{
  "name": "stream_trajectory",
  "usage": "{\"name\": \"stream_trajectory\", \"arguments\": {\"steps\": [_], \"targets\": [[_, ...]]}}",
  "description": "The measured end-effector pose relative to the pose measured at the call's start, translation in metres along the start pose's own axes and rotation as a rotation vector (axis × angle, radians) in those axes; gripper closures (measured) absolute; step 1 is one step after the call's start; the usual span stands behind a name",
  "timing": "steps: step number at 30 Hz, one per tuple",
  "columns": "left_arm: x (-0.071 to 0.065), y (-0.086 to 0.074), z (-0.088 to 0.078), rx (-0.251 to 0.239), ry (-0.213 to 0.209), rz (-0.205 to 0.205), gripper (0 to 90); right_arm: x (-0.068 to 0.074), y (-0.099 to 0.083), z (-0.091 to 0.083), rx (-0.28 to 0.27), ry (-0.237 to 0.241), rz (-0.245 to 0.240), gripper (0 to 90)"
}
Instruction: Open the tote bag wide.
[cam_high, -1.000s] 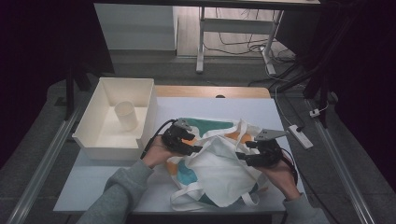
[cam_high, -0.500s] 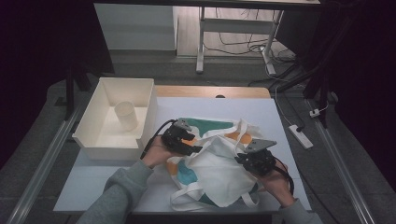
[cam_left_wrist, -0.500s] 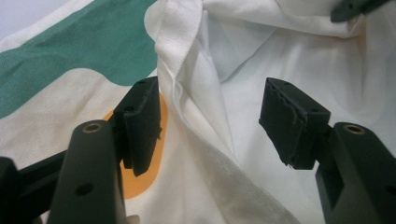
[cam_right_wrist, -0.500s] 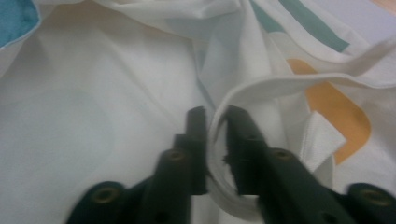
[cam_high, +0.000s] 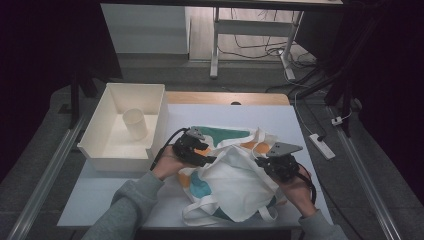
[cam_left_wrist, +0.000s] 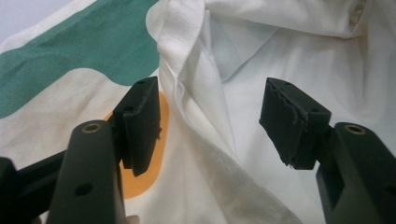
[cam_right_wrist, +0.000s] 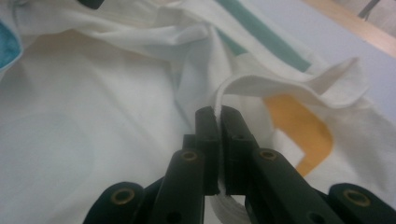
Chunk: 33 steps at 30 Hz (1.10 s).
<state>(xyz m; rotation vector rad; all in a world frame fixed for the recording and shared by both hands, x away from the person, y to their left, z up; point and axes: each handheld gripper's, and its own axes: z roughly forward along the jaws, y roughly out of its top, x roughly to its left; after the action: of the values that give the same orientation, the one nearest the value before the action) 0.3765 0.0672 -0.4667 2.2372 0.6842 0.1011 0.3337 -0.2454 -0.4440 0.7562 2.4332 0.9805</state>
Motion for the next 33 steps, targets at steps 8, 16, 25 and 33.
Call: {"name": "stream_trajectory", "arguments": {"steps": [8, 16, 25, 33], "targets": [[0.000, 0.000, 0.000, -0.001, 0.001, 0.001, 37.6, -0.033, 0.012, -0.005, -0.082, -0.059, 0.095, 86.6], [0.000, 0.000, 0.000, 0.001, 0.001, 0.001, 37.2, -0.070, 0.019, 0.005, -0.110, -0.163, 0.157, 86.7], [0.002, -0.002, -0.004, -0.002, 0.008, -0.004, 37.1, -0.121, -0.003, 0.040, -0.032, -0.231, 0.287, 86.6], [0.002, -0.003, -0.004, 0.000, 0.014, -0.010, 36.7, -0.129, -0.018, 0.050, 0.013, -0.231, 0.334, 64.8]]}}
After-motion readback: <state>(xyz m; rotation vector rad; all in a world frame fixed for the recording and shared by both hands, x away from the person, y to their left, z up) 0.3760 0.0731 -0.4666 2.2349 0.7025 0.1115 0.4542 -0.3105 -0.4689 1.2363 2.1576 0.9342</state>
